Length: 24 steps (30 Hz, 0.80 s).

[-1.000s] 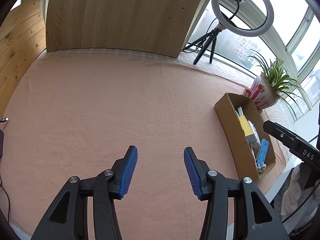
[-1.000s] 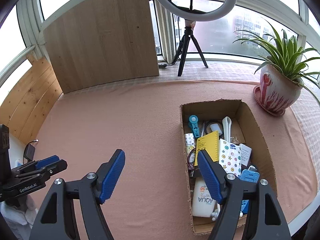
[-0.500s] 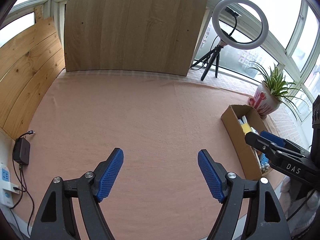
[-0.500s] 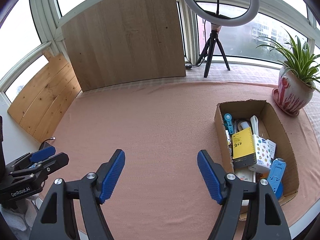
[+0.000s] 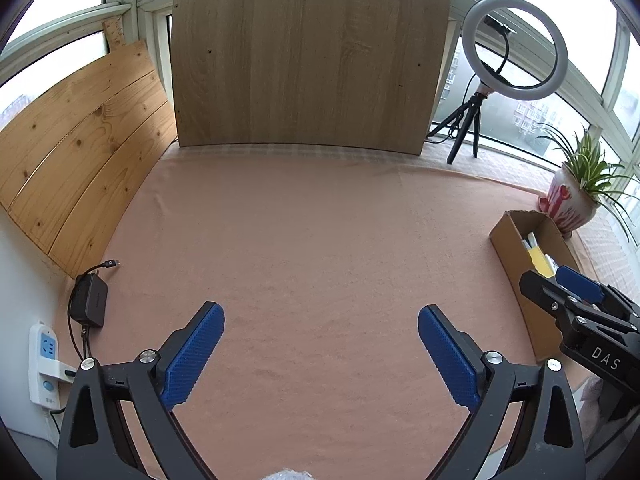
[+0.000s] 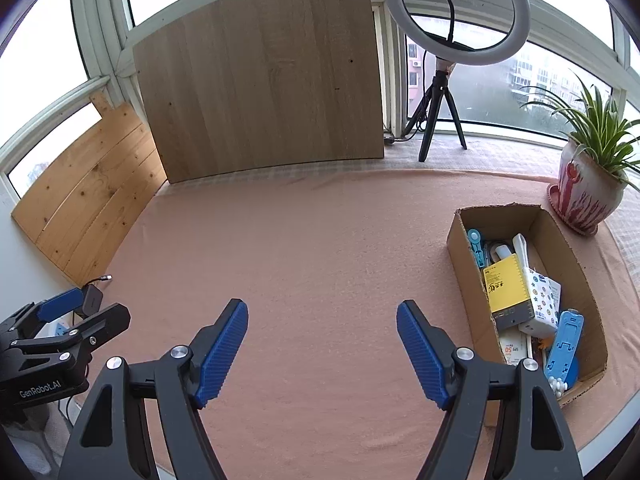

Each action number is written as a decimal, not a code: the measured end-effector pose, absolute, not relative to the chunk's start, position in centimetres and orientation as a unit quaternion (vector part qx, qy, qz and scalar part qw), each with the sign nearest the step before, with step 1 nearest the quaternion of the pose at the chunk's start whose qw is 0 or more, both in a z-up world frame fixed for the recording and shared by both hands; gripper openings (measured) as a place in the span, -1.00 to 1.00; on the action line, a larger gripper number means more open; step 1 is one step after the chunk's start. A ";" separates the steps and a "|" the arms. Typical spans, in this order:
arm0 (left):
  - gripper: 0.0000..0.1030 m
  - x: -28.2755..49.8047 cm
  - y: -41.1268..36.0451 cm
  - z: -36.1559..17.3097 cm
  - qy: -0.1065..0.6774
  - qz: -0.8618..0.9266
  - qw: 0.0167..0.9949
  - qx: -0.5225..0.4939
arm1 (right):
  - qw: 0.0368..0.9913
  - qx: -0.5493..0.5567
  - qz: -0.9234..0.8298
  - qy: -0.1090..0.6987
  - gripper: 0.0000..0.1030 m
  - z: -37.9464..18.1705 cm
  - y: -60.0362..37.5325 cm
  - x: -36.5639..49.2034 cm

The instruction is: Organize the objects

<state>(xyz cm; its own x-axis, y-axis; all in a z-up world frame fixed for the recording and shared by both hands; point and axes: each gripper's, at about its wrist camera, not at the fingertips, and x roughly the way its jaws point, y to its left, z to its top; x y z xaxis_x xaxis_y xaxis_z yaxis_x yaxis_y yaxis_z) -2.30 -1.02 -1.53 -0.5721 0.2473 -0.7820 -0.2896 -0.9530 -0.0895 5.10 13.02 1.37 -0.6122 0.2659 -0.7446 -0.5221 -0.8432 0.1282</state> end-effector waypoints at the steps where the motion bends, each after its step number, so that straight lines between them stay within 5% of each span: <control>1: 0.93 -2.4 -1.1 -1.7 0.026 0.886 0.149 -0.438 | 0.226 -0.380 0.882 0.164 0.43 1.3 12.8 5.0; 24: 0.93 -3.7 -2.0 -3.9 0.031 0.869 0.150 -0.470 | 0.268 -0.389 0.868 0.149 0.43 1.0 11.9 4.0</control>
